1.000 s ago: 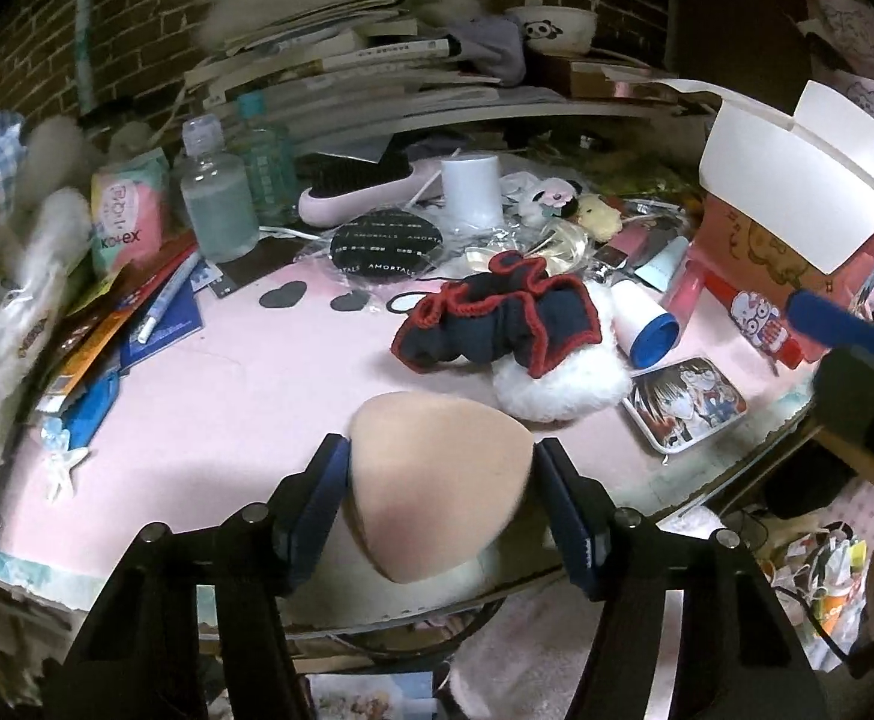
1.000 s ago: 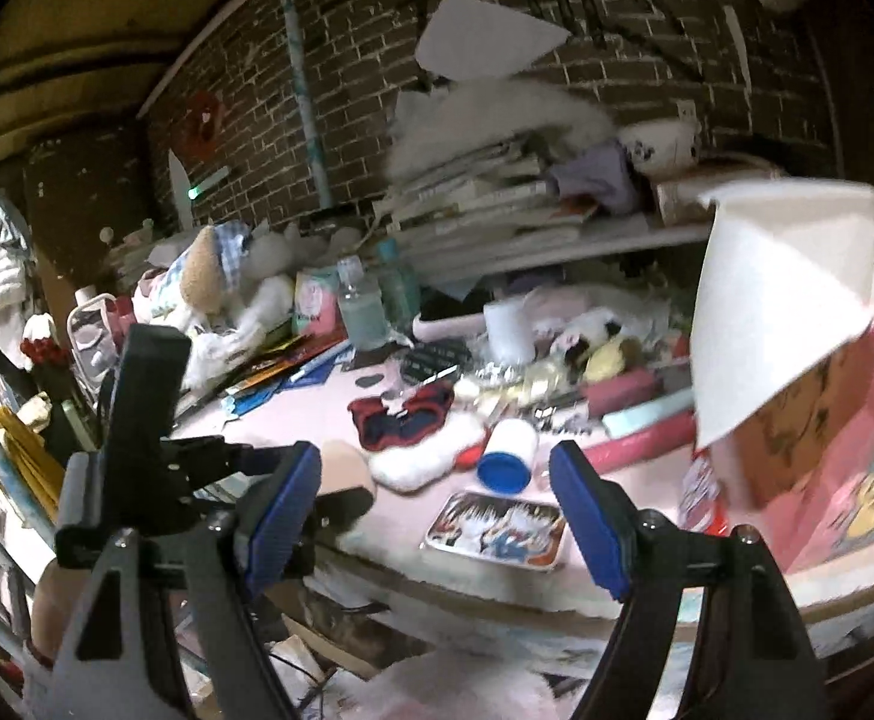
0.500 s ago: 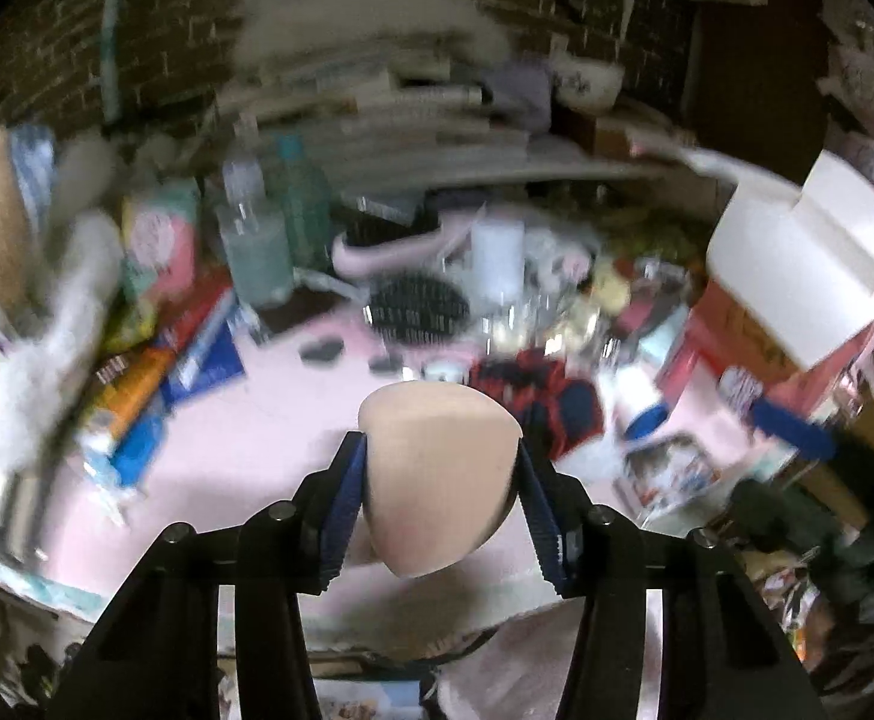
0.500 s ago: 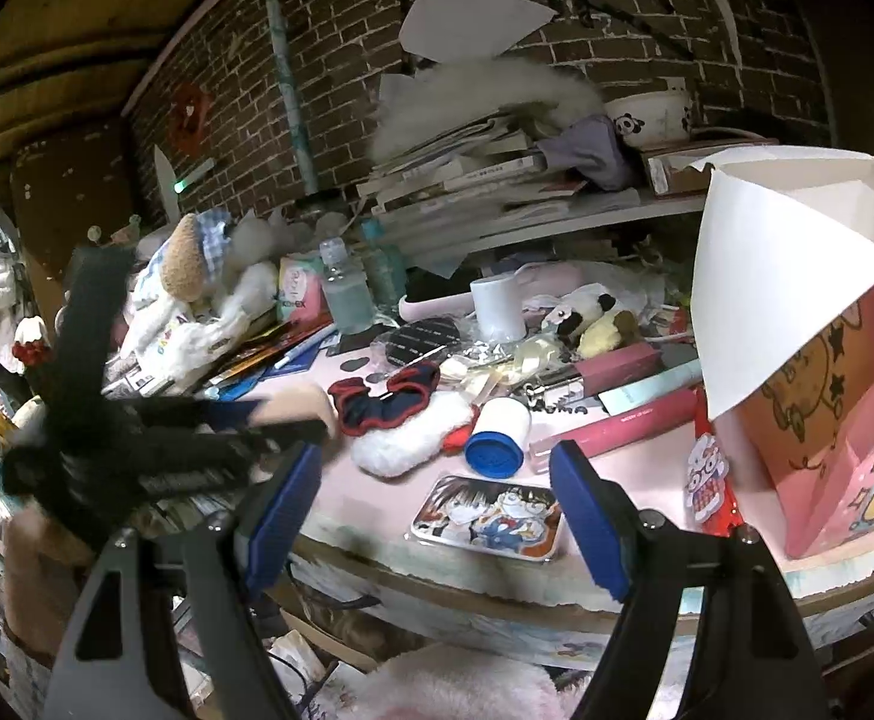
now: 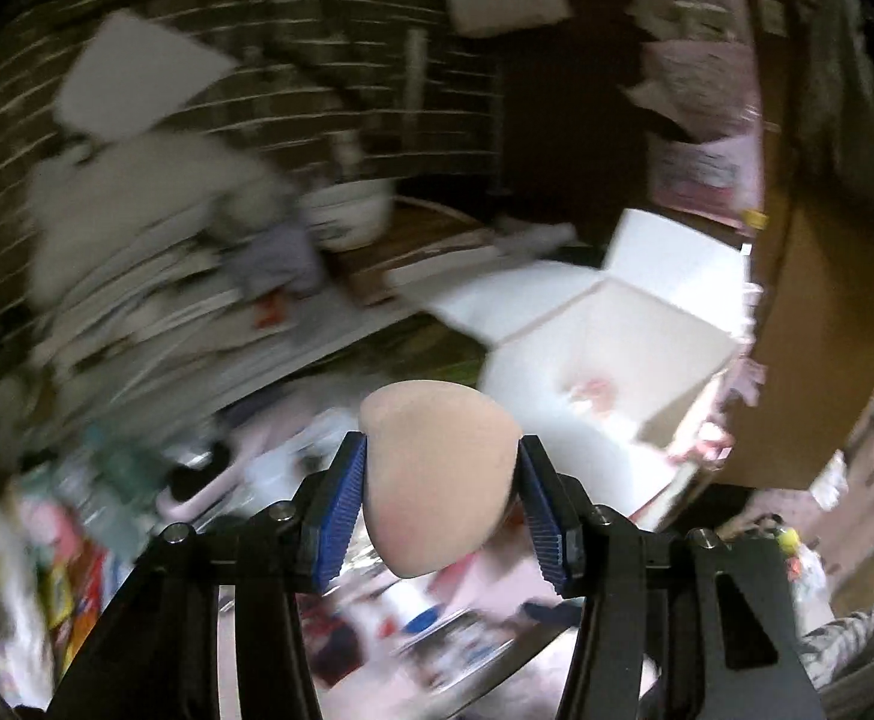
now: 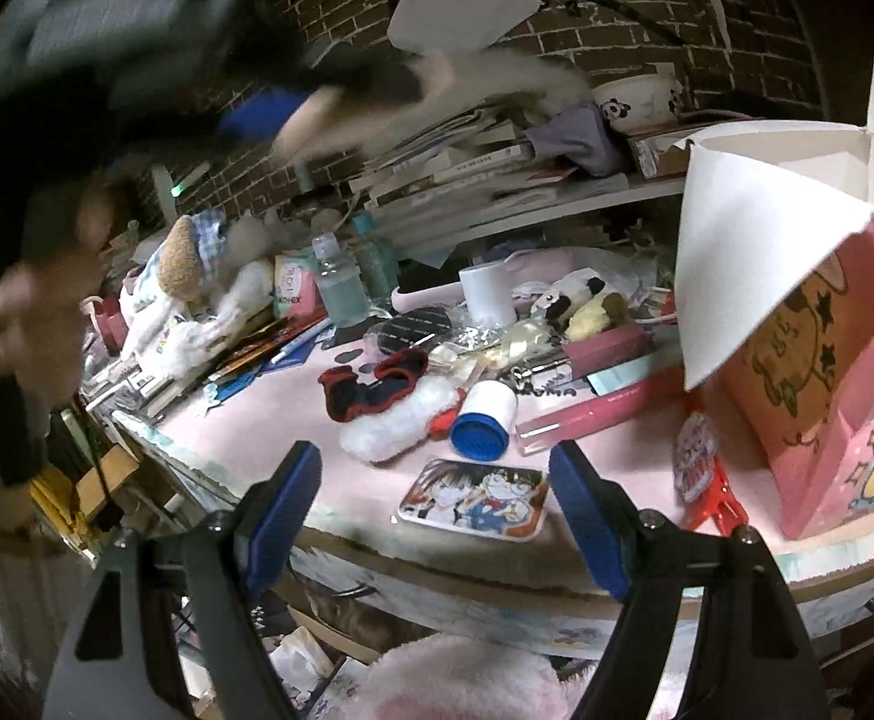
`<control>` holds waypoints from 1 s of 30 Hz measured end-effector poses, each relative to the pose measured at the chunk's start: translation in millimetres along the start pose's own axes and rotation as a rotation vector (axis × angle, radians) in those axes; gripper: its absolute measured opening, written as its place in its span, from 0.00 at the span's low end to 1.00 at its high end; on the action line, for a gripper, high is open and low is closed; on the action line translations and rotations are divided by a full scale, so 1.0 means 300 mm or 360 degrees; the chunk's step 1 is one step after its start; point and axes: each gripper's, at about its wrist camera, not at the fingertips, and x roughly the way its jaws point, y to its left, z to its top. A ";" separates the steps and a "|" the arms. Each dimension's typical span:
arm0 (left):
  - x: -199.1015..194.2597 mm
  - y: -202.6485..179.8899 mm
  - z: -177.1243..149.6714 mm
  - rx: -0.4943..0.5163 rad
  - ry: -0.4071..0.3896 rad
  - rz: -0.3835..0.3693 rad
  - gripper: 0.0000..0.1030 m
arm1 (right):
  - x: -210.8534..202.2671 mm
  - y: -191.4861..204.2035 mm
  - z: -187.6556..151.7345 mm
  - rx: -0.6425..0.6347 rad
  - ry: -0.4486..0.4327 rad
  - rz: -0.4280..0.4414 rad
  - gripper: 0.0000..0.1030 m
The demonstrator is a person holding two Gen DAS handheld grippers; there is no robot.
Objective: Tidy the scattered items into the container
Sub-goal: 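Carry the beige sponge into the white box and release it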
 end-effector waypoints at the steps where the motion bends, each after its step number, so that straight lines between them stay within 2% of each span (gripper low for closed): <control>1: 0.022 -0.020 0.022 0.0018 0.0019 -0.0033 0.44 | -0.002 -0.005 -0.005 0.0007 0.0004 -0.0001 0.74; 6: 0.100 -0.098 0.113 0.0081 0.0080 -0.0207 0.43 | -0.008 -0.027 -0.023 0.0037 0.0023 -0.0010 0.74; 12: 0.222 -0.197 0.191 0.0165 0.0219 -0.0301 0.43 | -0.013 -0.049 -0.038 0.0067 0.0035 -0.0009 0.74; 18: 0.369 -0.246 0.202 0.0152 0.0413 -0.0327 0.43 | -0.017 -0.063 -0.048 0.0095 0.0038 -0.0019 0.74; 22: 0.425 -0.262 0.185 0.0166 0.0490 -0.0296 0.44 | -0.017 -0.071 -0.051 0.0107 0.0046 -0.0025 0.74; 26: 0.437 -0.275 0.166 0.0209 0.0499 -0.0228 0.51 | -0.021 -0.078 -0.050 0.0117 0.0042 -0.0034 0.74; 30: 0.434 -0.286 0.161 0.0246 0.0476 -0.0213 0.56 | -0.022 -0.082 -0.050 0.0126 0.0044 -0.0035 0.74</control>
